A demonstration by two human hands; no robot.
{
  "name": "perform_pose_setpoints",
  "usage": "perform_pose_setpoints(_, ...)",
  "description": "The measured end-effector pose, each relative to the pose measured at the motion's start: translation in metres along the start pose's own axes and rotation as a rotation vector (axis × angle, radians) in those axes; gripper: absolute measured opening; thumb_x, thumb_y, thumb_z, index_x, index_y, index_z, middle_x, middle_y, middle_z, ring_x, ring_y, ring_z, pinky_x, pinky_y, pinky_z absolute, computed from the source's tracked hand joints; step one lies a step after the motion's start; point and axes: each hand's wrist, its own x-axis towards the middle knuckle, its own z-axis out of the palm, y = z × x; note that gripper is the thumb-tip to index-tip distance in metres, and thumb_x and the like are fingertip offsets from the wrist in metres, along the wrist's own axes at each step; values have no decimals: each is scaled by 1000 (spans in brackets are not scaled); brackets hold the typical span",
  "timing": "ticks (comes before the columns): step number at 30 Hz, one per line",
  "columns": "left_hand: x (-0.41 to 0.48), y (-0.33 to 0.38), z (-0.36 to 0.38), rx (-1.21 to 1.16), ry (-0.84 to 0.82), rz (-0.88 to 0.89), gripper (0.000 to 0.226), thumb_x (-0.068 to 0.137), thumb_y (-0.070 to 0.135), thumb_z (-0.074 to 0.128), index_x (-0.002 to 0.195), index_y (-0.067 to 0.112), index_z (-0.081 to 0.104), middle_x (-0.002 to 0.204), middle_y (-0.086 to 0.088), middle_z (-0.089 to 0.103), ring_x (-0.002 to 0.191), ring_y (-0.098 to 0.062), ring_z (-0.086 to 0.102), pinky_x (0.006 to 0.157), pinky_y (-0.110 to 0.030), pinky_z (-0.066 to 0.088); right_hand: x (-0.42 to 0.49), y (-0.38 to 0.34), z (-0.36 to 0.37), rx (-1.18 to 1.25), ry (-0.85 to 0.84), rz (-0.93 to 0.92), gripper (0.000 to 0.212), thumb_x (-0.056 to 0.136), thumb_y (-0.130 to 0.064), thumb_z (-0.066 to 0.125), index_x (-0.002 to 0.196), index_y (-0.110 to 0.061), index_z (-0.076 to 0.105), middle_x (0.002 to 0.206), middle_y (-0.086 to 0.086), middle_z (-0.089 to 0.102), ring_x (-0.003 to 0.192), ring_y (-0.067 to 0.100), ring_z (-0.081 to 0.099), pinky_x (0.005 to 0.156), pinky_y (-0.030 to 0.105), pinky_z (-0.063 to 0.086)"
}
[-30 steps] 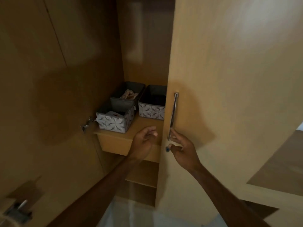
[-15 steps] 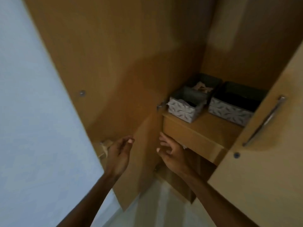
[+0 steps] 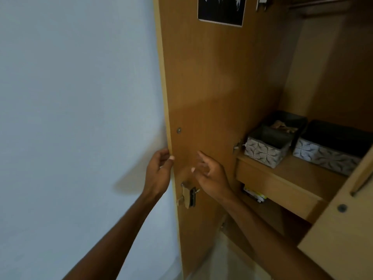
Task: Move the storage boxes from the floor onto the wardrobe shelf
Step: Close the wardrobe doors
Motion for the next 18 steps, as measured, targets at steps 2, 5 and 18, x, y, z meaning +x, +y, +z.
perform_pose_setpoints(2,-7,1,-3,-29,-32,19,27,97,13,51,121,21,61,112,6,69,102,-8,63,84,-27,50,-8,-1,0,-25,28,8,61,89,-20,65,144,-24,41,139,-6,52,125,8,50,94,19,46)
perform_pose_setpoints(5,-15,0,-6,-51,-125,70,30,96,9,49,120,19,63,111,4,70,101,-9,64,80,-21,49,-22,8,-8,-61,72,16,61,87,-24,66,143,-27,41,136,-5,55,120,5,51,90,16,46)
perform_pose_setpoints(18,-32,16,86,-54,-508,209,25,92,17,63,117,21,64,107,12,68,97,-1,63,77,-16,53,-84,17,-85,-354,550,41,70,65,-63,74,121,-27,56,119,-12,62,107,5,57,85,27,51)
